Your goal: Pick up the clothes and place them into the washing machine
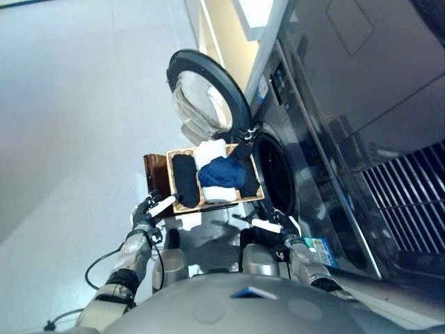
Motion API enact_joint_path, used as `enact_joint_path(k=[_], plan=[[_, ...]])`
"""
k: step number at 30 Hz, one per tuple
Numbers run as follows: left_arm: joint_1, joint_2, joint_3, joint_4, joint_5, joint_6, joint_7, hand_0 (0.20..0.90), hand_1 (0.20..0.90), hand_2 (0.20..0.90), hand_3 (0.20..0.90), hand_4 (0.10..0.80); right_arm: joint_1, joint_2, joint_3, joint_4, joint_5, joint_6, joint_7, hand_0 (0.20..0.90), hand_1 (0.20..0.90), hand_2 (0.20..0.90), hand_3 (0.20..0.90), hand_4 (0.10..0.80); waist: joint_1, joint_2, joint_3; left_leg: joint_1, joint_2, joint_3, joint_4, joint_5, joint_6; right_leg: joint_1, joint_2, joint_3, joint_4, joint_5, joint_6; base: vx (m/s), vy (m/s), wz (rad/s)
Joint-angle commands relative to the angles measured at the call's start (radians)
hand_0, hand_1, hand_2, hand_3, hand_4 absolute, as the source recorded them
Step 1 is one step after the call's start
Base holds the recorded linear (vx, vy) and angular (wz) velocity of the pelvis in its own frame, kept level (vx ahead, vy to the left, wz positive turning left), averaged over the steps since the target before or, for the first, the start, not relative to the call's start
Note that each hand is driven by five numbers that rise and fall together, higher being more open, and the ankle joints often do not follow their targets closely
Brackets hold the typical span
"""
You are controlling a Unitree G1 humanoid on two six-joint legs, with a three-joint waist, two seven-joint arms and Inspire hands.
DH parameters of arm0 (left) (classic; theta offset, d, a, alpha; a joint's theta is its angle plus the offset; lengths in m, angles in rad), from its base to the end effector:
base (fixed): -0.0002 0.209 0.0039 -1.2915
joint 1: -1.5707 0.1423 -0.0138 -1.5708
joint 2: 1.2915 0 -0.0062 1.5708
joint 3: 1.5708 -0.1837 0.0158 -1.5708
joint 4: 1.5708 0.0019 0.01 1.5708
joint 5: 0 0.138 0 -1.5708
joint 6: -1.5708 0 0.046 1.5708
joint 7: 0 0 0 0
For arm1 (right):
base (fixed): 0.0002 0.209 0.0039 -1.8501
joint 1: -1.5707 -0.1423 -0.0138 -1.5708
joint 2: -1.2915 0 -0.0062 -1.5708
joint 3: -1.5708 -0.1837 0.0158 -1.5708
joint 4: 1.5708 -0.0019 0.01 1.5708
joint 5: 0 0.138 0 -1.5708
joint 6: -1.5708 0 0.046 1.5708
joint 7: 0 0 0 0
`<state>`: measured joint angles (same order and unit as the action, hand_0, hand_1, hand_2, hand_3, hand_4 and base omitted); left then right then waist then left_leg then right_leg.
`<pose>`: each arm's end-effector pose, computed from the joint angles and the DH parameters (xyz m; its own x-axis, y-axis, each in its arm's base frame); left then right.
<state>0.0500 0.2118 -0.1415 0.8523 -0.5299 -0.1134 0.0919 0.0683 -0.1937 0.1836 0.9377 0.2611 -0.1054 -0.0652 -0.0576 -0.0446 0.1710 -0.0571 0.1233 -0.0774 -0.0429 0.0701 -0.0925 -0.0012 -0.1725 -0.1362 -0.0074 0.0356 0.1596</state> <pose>0.1187 0.2029 -0.0910 0.6653 0.1955 -0.7205 -0.3367 0.9400 -0.0558 0.0988 -0.1947 -0.1032 0.6083 -0.1257 -0.7837 0.0840 0.9920 -0.0939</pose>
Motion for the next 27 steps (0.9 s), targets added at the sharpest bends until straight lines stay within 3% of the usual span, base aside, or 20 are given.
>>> enact_joint_path(k=[1,5,8,15,27], plan=[[-0.053,0.070,0.011,-0.072,-0.009,-0.058,0.007,0.900,0.900,0.900,0.900,0.800,-0.040,-0.164,-0.127,-0.058,0.004,-0.056,-0.100,0.900,0.900,0.900,0.900,0.800,-0.027,-0.026,0.012,-0.023,-0.004,0.165,0.075,-0.041,0.004,-0.093,-0.082,0.018,0.064,0.079,0.033,-0.025,0.033,0.59],[-0.062,0.077,0.016,-0.043,0.002,-0.062,0.016,0.900,0.900,0.900,0.900,0.800,-0.070,-0.159,-0.089,-0.068,-0.026,-0.051,-0.108,0.900,0.900,0.900,0.900,0.800,-0.016,-0.016,0.015,-0.030,-0.019,0.157,0.054,-0.044,0.020,-0.118,-0.080,0.032,0.062,0.084,0.035,-0.016,0.021,0.05],[-0.096,0.089,0.007,-0.038,0.019,-0.076,0.033,0.900,0.900,0.900,0.900,0.800,-0.154,-0.159,-0.015,-0.096,-0.085,-0.046,-0.126,0.900,0.900,0.900,0.900,0.800,0.014,-0.016,0.044,-0.078,-0.045,0.160,0.053,-0.040,0.030,-0.165,-0.108,0.040,0.045,0.114,0.042,-0.108,0.073,-0.07],[-0.139,0.083,-0.002,-0.009,0.007,-0.089,0.055,0.900,0.900,0.900,0.900,0.800,-0.307,-0.142,0.089,-0.114,-0.159,-0.038,-0.167,0.900,0.900,0.900,0.900,0.800,0.060,-0.019,0.077,-0.155,-0.076,0.153,0.066,-0.034,0.036,-0.211,-0.137,0.020,0.000,0.171,0.052,-0.067,0.046,0.02],[-0.180,0.061,-0.040,0.054,0.002,-0.094,0.078,0.900,0.900,0.900,0.900,0.800,-0.445,-0.083,0.209,-0.106,-0.228,-0.012,-0.187,0.900,0.900,0.900,0.900,0.800,0.104,-0.028,0.109,-0.211,-0.088,0.118,0.116,-0.042,0.041,-0.210,-0.154,-0.012,-0.008,0.178,0.051,0.004,0.008,0.08]])
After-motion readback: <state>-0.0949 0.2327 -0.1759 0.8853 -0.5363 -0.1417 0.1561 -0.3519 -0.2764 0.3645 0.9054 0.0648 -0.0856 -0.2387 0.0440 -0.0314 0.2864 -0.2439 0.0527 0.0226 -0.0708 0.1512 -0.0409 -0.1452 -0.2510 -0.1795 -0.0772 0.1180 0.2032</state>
